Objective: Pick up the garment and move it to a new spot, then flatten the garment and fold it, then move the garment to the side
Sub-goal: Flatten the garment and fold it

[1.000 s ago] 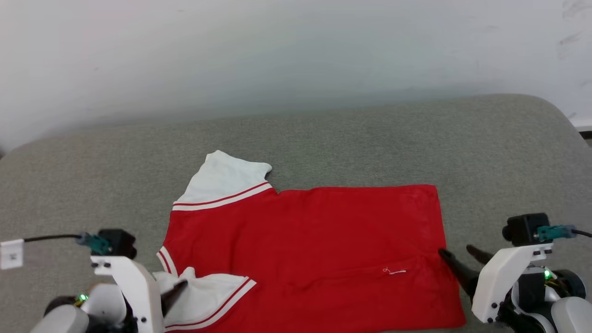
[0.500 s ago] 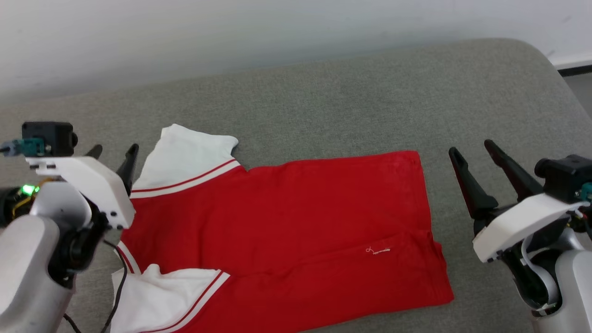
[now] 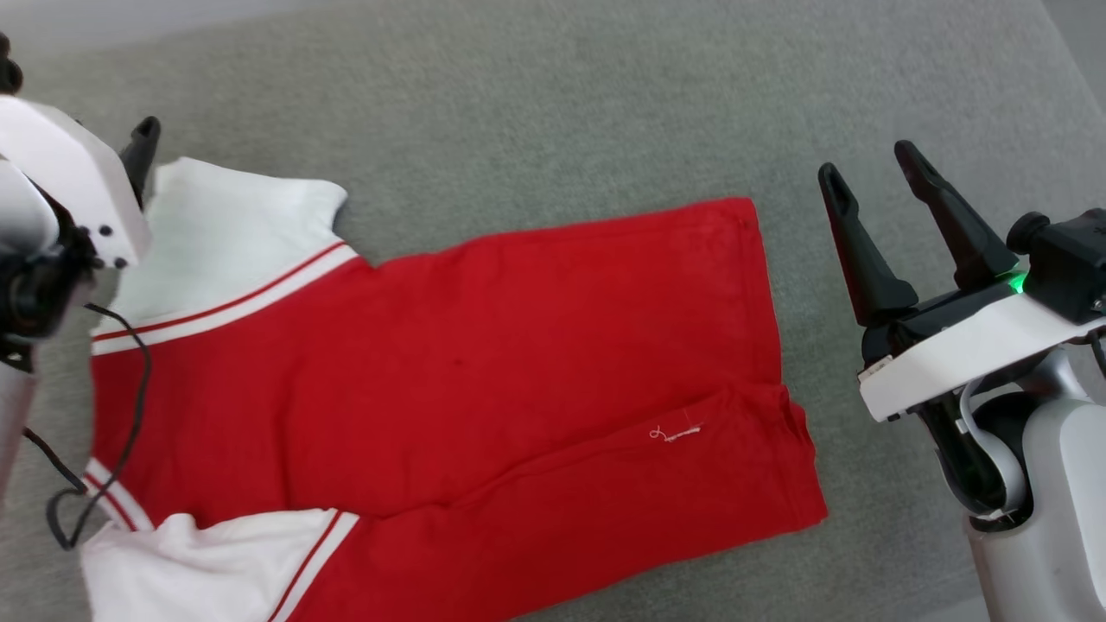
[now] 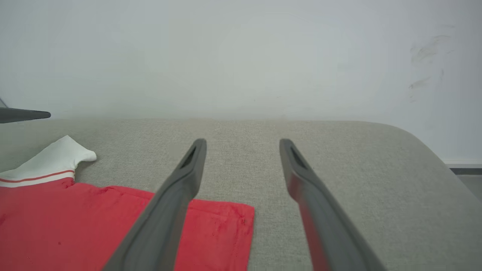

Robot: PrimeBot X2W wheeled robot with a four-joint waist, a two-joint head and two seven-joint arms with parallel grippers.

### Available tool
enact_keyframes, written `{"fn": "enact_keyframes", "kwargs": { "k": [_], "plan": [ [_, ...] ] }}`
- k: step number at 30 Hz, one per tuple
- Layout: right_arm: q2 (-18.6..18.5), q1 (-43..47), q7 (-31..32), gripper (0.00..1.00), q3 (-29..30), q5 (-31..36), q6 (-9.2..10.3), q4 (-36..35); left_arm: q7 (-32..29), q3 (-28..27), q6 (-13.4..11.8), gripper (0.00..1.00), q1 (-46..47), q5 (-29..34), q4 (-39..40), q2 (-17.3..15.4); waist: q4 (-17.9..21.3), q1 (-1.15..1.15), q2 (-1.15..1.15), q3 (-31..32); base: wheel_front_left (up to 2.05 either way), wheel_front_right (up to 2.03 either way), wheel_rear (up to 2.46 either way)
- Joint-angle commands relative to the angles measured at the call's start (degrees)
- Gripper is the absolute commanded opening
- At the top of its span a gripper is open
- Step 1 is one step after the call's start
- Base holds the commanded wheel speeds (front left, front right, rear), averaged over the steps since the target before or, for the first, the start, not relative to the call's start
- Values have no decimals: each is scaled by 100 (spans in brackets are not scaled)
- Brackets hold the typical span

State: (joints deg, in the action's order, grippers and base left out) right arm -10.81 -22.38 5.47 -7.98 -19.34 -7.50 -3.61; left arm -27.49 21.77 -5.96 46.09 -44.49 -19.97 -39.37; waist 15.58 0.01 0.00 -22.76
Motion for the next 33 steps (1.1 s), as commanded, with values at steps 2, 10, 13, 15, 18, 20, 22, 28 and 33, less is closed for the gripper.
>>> {"fn": "enact_keyframes", "kwargs": {
  "k": [2, 10, 13, 15, 18, 20, 22, 28, 33],
  "plan": [
    [65, -65, -49, 100, -23, -28, 2, 8, -365, 67, 90, 100, 218, -47, -143, -112, 248, -1, 0, -321, 0, 0, 0],
    [143, 8, -32, 100, -81, -132, 2, 158, -2212, 343, 123, 100, 559, -392, -562, -429, 480, -1, 0, -658, 0, 0, 0],
    [159, 18, -40, 100, -56, -150, 2, 198, -2880, 476, 37, 100, 338, -578, -642, -463, 533, -1, 0, -722, 0, 0, 0],
    [169, 11, -25, 100, -40, -192, 2, 228, -3115, 515, -53, 91, 188, -679, -676, -410, 558, -1, 0, -751, 0, 0, 0],
    [150, -52, 29, 100, 17, -279, 2, 278, -3208, 529, -145, 0, 3, -791, -649, -300, 577, -1, 0, -765, 0, 0, 0],
    [121, -112, 125, 100, 56, -370, 2, 301, -3100, 513, -175, 0, -34, -812, -599, -216, 560, -1, 0, -749, 0, 0, 0],
    [90, -175, 296, 100, 88, -515, 2, 356, -2990, 497, -171, 0, -15, -787, -584, -214, 526, -1, 0, -695, 0, 0, 0],
    [-53, -543, 1410, 100, 212, -1103, 2, 961, -2560, 472, 17, 0, 245, -699, -507, -45, 234, -1, 0, -439, 0, 0, 0],
    [-278, -915, 2563, 100, 133, -1257, 2, 1523, -2165, 493, 233, 0, 591, -574, -385, 104, -179, -1, 0, -313, 0, 0, 0]
  ]
}}
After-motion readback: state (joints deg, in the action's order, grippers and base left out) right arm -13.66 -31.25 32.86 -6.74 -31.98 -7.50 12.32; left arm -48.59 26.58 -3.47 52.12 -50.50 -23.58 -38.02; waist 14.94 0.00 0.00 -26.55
